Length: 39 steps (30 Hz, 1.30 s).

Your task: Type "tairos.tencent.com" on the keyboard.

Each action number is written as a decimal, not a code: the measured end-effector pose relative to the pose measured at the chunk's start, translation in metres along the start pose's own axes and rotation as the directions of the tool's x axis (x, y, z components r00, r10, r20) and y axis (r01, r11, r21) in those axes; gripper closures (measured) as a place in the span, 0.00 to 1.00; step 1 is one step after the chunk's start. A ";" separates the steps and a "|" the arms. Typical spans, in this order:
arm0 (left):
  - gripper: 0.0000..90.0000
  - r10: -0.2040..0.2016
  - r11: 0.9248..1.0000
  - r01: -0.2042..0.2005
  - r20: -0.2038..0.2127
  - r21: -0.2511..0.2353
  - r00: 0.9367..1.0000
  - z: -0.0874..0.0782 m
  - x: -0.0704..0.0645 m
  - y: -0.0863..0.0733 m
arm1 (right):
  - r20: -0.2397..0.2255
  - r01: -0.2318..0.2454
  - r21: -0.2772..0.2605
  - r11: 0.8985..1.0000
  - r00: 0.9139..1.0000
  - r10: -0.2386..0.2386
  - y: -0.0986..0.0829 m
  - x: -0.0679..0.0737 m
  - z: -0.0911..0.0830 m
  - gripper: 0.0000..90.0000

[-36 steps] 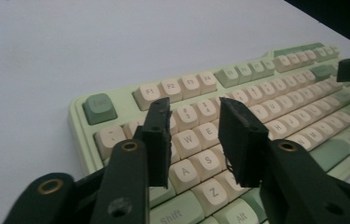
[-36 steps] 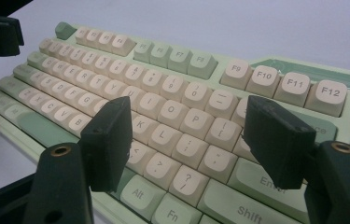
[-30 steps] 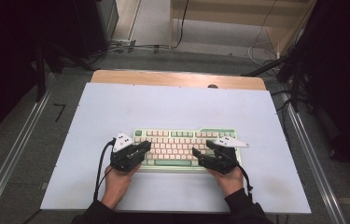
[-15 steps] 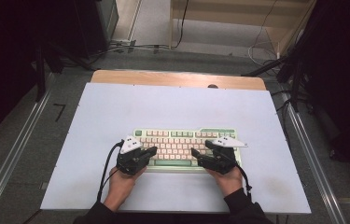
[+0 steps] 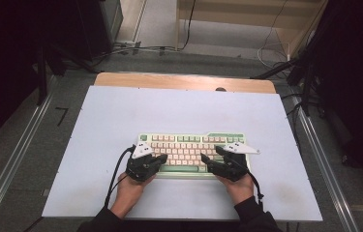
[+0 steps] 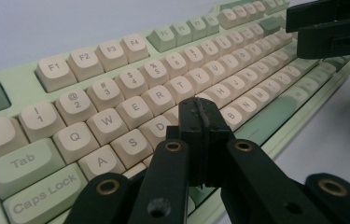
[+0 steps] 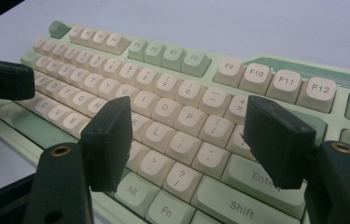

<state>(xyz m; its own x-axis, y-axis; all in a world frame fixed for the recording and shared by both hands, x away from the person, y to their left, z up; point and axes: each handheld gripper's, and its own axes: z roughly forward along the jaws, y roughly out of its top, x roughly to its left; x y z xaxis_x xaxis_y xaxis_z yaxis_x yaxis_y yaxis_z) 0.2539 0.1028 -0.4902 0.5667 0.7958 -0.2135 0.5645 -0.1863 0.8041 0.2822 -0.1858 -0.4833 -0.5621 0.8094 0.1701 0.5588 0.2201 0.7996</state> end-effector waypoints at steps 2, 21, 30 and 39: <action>1.00 -0.001 1.000 0.001 -0.001 0.001 1.000 0.001 0.000 0.000 | 0.001 -0.002 0.001 1.000 1.000 0.002 0.000 0.000 -0.001 0.35; 1.00 0.008 0.999 -0.008 0.005 0.046 1.000 0.010 -0.001 0.001 | 0.012 -0.014 0.003 1.000 1.000 0.014 -0.003 -0.004 -0.005 0.35; 1.00 0.007 0.998 -0.007 0.001 0.068 1.000 0.012 -0.001 0.001 | 0.016 -0.015 0.002 1.000 1.000 0.015 -0.004 -0.005 -0.006 0.35; 0.84 -0.007 1.000 0.007 -0.003 -0.011 1.000 0.006 -0.001 0.003 | 0.017 -0.014 -0.001 1.000 1.000 0.014 -0.004 -0.005 -0.007 0.35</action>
<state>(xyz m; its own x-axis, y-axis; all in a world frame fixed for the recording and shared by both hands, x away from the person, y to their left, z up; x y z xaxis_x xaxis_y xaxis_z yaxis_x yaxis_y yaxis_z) 0.2585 0.0982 -0.4905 0.5612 0.7986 -0.2175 0.5616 -0.1744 0.8088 0.2786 -0.1941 -0.4833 -0.5436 0.8216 0.1717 0.5665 0.2082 0.7974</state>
